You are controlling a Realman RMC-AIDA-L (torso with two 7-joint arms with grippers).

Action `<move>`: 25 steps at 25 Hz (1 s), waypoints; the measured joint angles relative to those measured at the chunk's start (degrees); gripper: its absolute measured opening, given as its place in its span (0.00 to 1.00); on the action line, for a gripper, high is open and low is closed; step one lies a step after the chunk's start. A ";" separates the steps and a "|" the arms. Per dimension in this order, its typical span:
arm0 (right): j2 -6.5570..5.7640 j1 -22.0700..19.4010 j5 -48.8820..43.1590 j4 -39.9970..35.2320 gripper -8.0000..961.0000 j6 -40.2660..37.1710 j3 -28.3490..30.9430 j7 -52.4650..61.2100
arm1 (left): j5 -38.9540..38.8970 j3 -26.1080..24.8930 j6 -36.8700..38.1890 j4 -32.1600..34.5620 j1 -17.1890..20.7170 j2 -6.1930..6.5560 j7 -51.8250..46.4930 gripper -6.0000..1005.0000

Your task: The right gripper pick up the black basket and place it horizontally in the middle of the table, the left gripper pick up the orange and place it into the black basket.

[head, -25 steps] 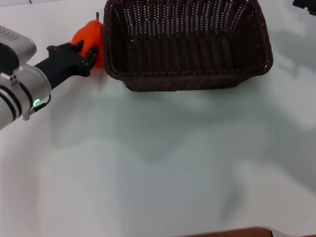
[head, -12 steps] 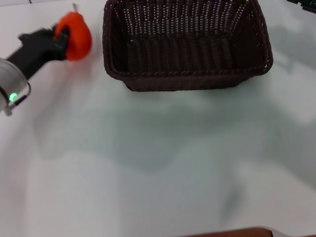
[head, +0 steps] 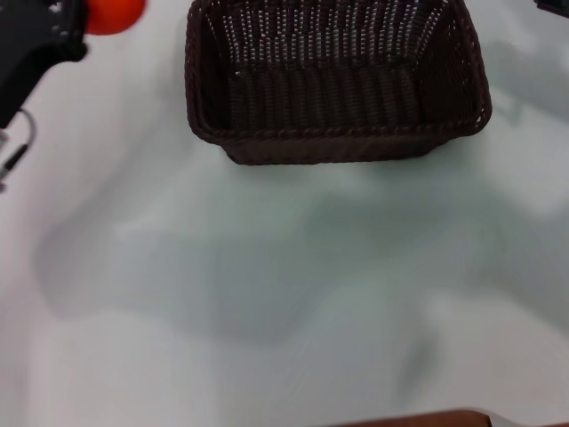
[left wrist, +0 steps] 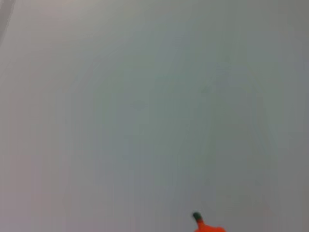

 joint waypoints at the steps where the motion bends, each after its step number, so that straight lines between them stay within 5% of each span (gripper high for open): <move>1: 0.00 0.27 0.01 0.38 0.69 -0.04 0.19 -0.35 | 0.03 0.90 -2.19 -0.13 -0.02 -0.84 0.15 0.10; 8: -0.47 1.76 -0.02 2.22 0.69 -0.38 1.67 -2.52 | -0.50 10.13 -2.23 -0.82 -2.37 -3.27 2.90 0.06; 14: -0.63 2.11 0.04 2.33 0.69 -0.83 1.88 -3.95 | -4.38 14.04 3.53 -0.77 -4.78 -4.34 3.83 0.20; 21: -0.25 2.13 0.84 4.09 0.69 -0.74 4.06 -10.13 | -6.95 13.40 4.22 0.42 -4.28 -4.35 5.85 0.33; 25: -0.28 1.65 5.36 9.40 0.69 -0.42 6.47 -19.50 | -11.35 8.70 2.93 1.91 -0.61 -4.31 10.15 0.46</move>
